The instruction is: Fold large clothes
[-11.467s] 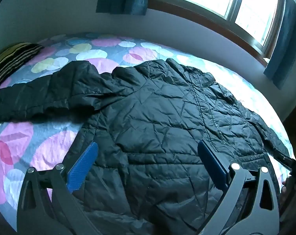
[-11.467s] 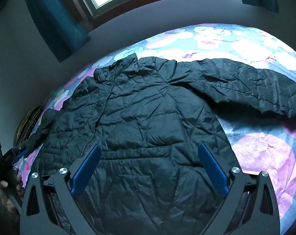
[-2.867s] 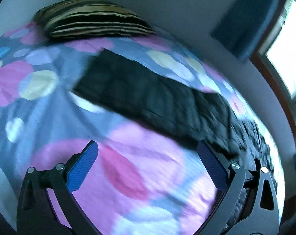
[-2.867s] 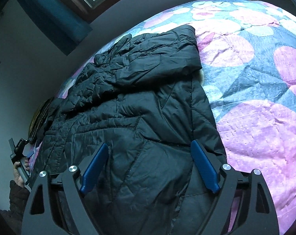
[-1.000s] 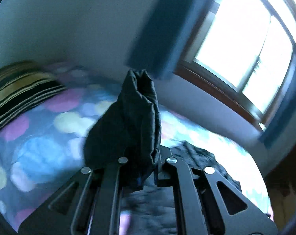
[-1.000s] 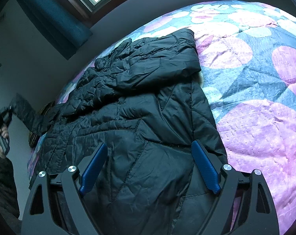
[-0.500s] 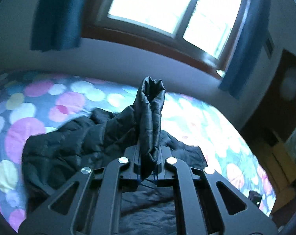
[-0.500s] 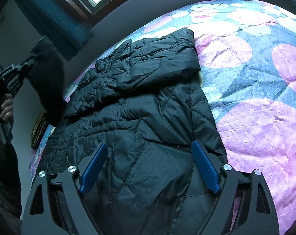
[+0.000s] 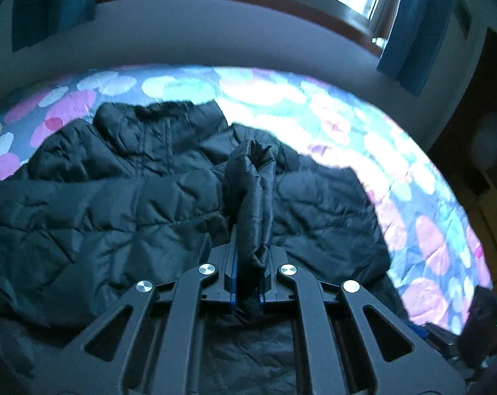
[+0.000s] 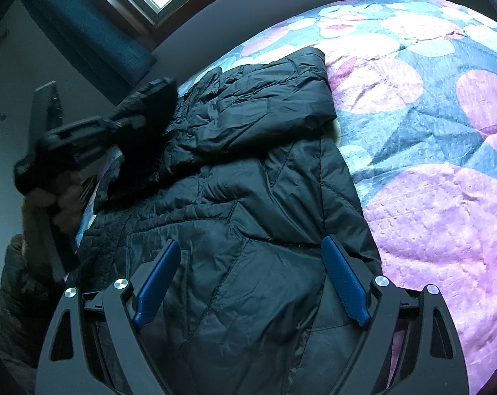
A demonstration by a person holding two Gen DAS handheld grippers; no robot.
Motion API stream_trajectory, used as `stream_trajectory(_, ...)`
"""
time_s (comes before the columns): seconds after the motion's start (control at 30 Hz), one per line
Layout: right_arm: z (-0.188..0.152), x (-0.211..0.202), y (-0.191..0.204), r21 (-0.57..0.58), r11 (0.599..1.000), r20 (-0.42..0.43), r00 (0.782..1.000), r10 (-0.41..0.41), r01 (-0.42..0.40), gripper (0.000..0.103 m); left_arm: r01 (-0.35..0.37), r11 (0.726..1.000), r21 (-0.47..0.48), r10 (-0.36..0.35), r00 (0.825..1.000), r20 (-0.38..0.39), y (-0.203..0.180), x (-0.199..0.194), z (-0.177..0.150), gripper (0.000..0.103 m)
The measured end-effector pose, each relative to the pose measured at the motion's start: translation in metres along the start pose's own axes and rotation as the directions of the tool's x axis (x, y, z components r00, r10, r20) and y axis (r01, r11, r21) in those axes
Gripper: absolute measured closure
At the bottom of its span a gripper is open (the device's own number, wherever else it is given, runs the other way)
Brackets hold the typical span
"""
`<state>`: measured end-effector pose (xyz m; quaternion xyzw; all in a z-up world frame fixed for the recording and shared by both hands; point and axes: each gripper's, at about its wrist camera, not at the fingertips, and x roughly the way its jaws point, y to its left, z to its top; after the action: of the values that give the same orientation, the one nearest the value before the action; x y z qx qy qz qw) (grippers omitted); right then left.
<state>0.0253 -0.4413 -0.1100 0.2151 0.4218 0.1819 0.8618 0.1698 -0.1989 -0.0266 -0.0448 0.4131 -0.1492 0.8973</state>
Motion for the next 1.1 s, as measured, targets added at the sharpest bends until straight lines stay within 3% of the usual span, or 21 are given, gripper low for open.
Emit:
stream_trajectory(0.27,0.0,0.0,0.0,0.006,1.0,0.0,1.0,0.009,-0.009,0.016,-0.003,0.998,0.065,0.008,0.997,-0.077,-0.013,0.032,-0.018,0.092)
stream_trajectory(0.3,0.0,0.0,0.0,0.007,1.0,0.0,1.0,0.01,-0.01,0.016,0.008,0.998,0.068,-0.002,0.997,-0.079,-0.013,0.033,-0.019,0.086)
stream_trajectory(0.37,0.0,0.0,0.0,0.008,1.0,0.002,1.0,0.013,-0.013,0.016,0.05,0.996,0.07,-0.044,0.995,-0.089,-0.017,0.03,-0.019,0.067)
stream_trajectory(0.4,0.0,0.0,0.001,0.008,1.0,0.002,1.0,0.013,-0.013,0.016,0.072,0.995,0.068,-0.066,0.994,-0.09,-0.018,0.027,-0.019,0.052)
stream_trajectory(0.43,0.0,0.0,0.0,0.007,1.0,0.002,1.0,0.013,-0.013,0.016,0.09,0.994,0.066,-0.084,0.993,-0.089,-0.019,0.024,-0.02,0.045)
stream_trajectory(0.57,0.0,-0.001,0.0,0.007,1.0,0.003,1.0,0.016,-0.016,0.016,0.148,0.986,0.074,-0.143,0.987,-0.071,-0.015,-0.006,-0.021,0.043)
stream_trajectory(0.67,-0.001,-0.001,-0.001,0.007,1.0,0.003,1.0,0.016,-0.016,0.016,0.151,0.985,0.084,-0.149,0.988,-0.03,0.004,-0.036,-0.021,0.039)
stream_trajectory(0.8,-0.001,-0.001,-0.001,0.007,1.0,0.003,1.0,0.015,-0.015,0.016,0.107,0.994,0.024,-0.108,0.993,0.039,0.071,-0.077,-0.021,0.039)
stream_trajectory(0.9,0.0,-0.001,-0.001,0.007,1.0,0.003,1.0,0.016,-0.016,0.016,-0.005,0.997,-0.07,0.011,0.997,0.078,0.14,-0.095,-0.022,0.039)
stream_trajectory(1.1,0.0,-0.001,-0.001,0.007,1.0,0.003,1.0,0.016,-0.016,0.016,-0.141,0.94,-0.309,0.172,0.982,0.076,0.265,-0.107,-0.033,0.039)
